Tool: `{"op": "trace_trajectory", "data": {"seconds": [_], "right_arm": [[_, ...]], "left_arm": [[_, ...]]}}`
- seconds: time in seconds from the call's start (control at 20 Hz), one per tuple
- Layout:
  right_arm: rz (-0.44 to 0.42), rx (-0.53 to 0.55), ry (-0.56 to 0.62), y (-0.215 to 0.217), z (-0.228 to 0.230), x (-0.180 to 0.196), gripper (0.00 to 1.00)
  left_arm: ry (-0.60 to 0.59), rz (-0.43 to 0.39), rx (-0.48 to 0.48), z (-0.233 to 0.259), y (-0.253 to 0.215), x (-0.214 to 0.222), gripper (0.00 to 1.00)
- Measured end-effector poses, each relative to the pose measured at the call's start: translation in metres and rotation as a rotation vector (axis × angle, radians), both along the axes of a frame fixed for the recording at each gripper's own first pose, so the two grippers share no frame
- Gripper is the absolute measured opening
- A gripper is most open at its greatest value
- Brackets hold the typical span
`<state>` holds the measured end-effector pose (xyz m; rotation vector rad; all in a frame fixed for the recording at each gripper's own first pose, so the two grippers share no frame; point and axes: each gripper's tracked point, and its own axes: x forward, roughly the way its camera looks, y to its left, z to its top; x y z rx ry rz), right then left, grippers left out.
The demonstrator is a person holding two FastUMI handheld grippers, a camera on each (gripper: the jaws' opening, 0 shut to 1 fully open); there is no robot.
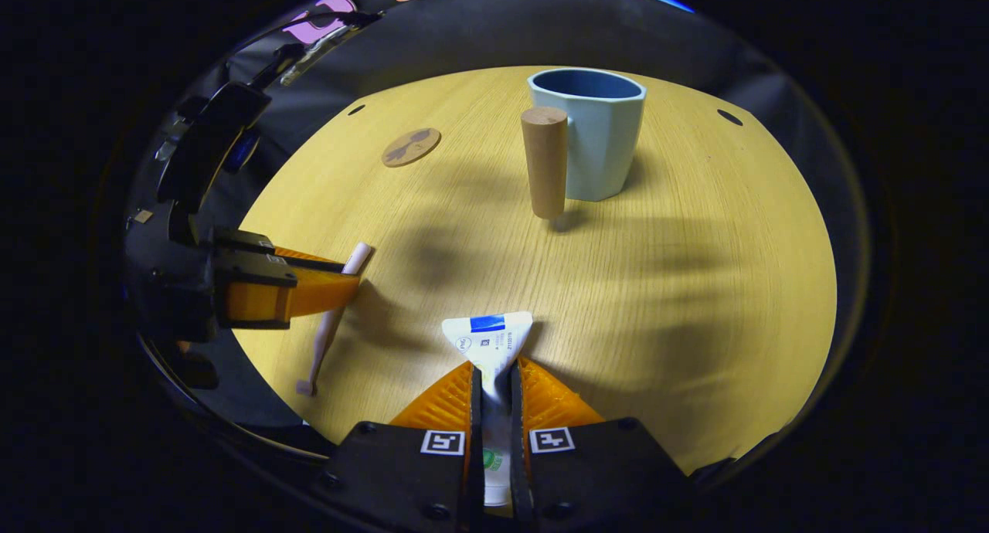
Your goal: Put the toothbrush and toothpaste on the desktop into the cup, then pick up the cup and place it on the coaster on the desktop.
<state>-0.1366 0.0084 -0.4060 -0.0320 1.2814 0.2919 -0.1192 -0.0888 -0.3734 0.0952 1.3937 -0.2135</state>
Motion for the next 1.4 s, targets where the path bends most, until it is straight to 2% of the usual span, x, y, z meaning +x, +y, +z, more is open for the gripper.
{"op": "trace_trajectory", "data": {"seconds": [0.05,0.1,0.25,0.35,0.6,0.65,0.75,0.9,1.1,1.25,1.4], "right_arm": [[0.003,-0.003,0.000,0.000,0.000,0.000,0.17],[0.007,-0.006,0.000,0.000,0.001,0.000,0.14],[0.022,-0.018,-0.002,0.001,0.000,0.001,0.17],[0.025,-0.023,-0.006,0.001,0.000,0.001,0.17],[0.000,-0.019,-0.029,0.000,0.002,0.004,0.16],[-0.006,-0.001,-0.044,0.002,0.004,0.007,0.10],[-0.012,0.001,-0.057,-0.001,0.007,0.009,0.10],[-0.056,0.062,-0.059,0.002,0.022,0.011,0.10],[-0.110,0.154,-0.128,0.007,0.056,0.034,0.10],[-0.157,0.230,-0.196,0.010,0.089,0.066,0.10],[-0.178,0.254,-0.270,0.004,0.117,0.099,0.10]], "left_arm": [[-0.001,0.003,-0.008,0.000,-0.001,0.000,0.08],[-0.006,-0.001,-0.016,0.000,-0.001,0.001,0.07],[-0.024,-0.020,-0.026,0.000,-0.002,0.001,0.00],[-0.051,-0.030,-0.035,0.000,-0.003,0.001,0.00],[-0.084,0.022,-0.080,0.002,-0.001,0.000,0.00],[-0.096,0.029,-0.086,0.005,0.004,-0.001,0.00],[-0.136,0.024,-0.105,0.012,0.011,0.002,0.00],[-0.178,0.021,-0.131,0.021,0.018,0.005,0.00],[-0.207,0.023,-0.175,0.029,0.034,-0.002,0.00],[-0.207,0.039,-0.192,0.033,0.057,-0.009,0.00],[-0.212,0.046,-0.188,0.033,0.076,-0.026,0.00]]}}
